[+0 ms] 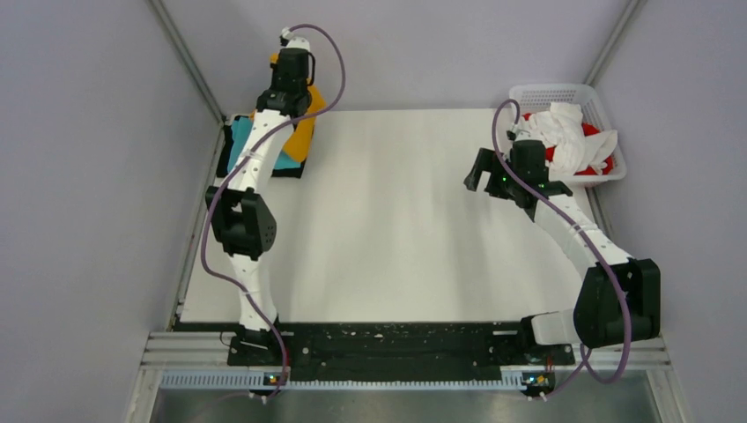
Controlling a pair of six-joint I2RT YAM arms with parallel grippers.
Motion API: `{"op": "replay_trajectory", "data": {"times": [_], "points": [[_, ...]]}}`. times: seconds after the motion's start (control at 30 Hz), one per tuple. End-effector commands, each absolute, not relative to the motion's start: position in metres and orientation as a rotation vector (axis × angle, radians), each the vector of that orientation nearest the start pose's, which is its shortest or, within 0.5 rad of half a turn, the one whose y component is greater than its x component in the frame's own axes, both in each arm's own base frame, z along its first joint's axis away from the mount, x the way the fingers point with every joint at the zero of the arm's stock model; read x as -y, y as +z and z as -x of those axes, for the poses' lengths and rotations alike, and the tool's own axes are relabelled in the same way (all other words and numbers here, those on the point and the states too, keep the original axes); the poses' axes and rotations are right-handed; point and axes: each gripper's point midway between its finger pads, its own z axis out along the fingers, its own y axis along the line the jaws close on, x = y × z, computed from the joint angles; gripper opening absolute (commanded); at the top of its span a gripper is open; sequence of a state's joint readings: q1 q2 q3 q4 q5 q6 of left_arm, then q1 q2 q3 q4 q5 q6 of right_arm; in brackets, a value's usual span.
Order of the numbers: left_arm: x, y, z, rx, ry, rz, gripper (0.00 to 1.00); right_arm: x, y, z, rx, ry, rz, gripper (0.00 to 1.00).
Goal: Fold and stack the t-shirts
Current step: Put the neatly folded tshirt into the corner of the board with the left arm
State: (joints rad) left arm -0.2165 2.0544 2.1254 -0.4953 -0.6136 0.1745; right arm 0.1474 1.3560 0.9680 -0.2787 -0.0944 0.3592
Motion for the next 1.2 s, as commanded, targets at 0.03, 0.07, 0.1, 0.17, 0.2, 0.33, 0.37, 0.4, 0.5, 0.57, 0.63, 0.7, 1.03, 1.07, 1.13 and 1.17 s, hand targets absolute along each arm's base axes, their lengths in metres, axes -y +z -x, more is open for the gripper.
{"op": "replay_trajectory", "data": {"times": [0.03,0.07,0.1,0.17,0.2,0.33,0.37,0.4,0.5,0.57,0.63,0.7,1.03,1.07,1.13,1.17], "points": [[-0.003,0.293,-0.596,-1.938,0.487,0.068,0.00,-0.079,0.159,-0.380,-2.230,0.335,-0.201,0.99],[-0.006,0.285,-0.600,-1.954,0.473,0.060,0.00,-0.079,0.158,-0.381,-2.233,0.329,-0.204,0.99],[-0.011,0.277,-0.604,-1.969,0.464,0.055,0.00,-0.077,0.157,-0.381,-2.238,0.321,-0.208,0.99],[-0.019,0.261,-0.611,-1.994,0.478,0.046,0.00,-0.077,0.156,-0.381,-2.241,0.317,-0.212,0.99],[-0.024,0.254,-0.614,-2.007,0.492,0.047,0.00,-0.077,0.155,-0.381,-2.242,0.316,-0.214,0.99],[-0.047,0.233,-0.620,-2.045,0.542,0.076,0.00,-0.076,0.155,-0.382,-2.242,0.313,-0.219,0.99],[-0.054,0.229,-0.620,-2.052,0.548,0.093,0.00,-0.076,0.154,-0.381,-2.244,0.311,-0.220,0.99],[-0.061,0.225,-0.620,-2.060,0.544,0.111,0.00,-0.076,0.154,-0.381,-2.246,0.310,-0.221,0.99],[-0.075,0.213,-0.621,-2.080,0.525,0.151,0.00,-0.076,0.152,-0.381,-2.251,0.309,-0.224,0.99],[-0.094,0.207,-0.620,-2.091,0.521,0.185,0.00,-0.076,0.152,-0.381,-2.253,0.310,-0.226,0.99],[-0.100,0.200,-0.622,-2.095,0.517,0.202,0.00,-0.076,0.152,-0.382,-2.254,0.310,-0.226,0.99],[-0.102,0.193,-0.623,-2.105,0.512,0.205,0.00,-0.076,0.149,-0.383,-2.264,0.310,-0.228,0.99],[-0.132,0.174,-0.616,-2.138,0.607,0.255,0.00,-0.071,0.139,-0.382,-2.315,0.264,-0.245,0.98],[-0.134,0.174,-0.616,-2.137,0.607,0.257,0.00,-0.071,0.139,-0.382,-2.315,0.262,-0.246,0.99],[-0.141,0.173,-0.615,-2.134,0.624,0.276,0.00,-0.071,0.139,-0.382,-2.316,0.261,-0.245,0.99],[-0.144,0.171,-0.614,-2.135,0.634,0.290,0.00,-0.071,0.138,-0.382,-2.318,0.260,-0.246,0.98]]}}
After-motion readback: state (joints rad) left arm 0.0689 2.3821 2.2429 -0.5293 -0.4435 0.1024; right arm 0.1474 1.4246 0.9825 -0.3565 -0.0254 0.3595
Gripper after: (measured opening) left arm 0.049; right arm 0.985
